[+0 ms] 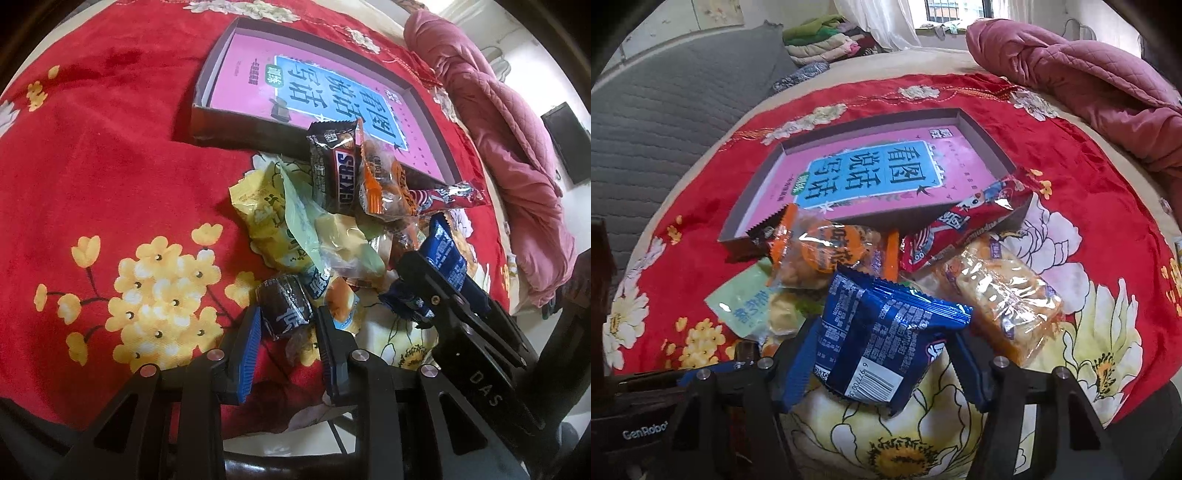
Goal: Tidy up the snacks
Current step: 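Close left gripper on dark brown wrapped candy while right gripper grasps blue snack bag, then lift the candy and blue bag over the pink box with both grippers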
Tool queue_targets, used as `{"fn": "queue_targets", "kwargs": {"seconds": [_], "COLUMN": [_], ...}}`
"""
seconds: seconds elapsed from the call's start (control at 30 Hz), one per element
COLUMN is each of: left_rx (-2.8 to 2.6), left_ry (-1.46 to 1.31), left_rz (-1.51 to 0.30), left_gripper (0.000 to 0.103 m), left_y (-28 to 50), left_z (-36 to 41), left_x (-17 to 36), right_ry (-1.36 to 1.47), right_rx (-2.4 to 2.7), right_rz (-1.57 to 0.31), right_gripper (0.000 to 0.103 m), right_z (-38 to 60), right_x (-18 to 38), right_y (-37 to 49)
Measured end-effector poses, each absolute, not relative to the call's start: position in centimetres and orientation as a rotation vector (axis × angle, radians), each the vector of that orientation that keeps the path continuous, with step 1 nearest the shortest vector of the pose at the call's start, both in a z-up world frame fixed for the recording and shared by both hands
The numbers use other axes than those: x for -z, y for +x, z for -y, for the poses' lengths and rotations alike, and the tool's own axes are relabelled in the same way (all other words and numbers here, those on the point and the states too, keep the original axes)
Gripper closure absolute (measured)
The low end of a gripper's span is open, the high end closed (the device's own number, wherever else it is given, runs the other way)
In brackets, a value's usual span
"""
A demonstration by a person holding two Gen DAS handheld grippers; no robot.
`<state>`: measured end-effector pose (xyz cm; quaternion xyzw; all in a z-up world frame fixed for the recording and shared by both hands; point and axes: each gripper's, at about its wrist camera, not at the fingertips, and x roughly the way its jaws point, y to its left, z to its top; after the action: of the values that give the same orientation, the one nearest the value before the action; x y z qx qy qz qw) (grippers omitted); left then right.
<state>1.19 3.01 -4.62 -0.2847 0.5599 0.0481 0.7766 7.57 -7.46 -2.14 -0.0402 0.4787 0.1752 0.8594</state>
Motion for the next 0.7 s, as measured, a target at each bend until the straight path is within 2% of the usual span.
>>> {"fn": "queue_targets", "kwargs": {"seconds": [0.7], "left_rx": [-0.168], "left_ry": [-0.537], "left_rz": [-1.119], "left_gripper": [0.073], "left_y": [-0.8], "left_z": [-3.4], "left_x": [0.9], "right_ry": [-0.006], "right_rx": [-0.404], "right_rz": [-0.947], "right_gripper": [0.037], "right_z": [9.1], "right_x": [0.1], "right_y": [7.2]}}
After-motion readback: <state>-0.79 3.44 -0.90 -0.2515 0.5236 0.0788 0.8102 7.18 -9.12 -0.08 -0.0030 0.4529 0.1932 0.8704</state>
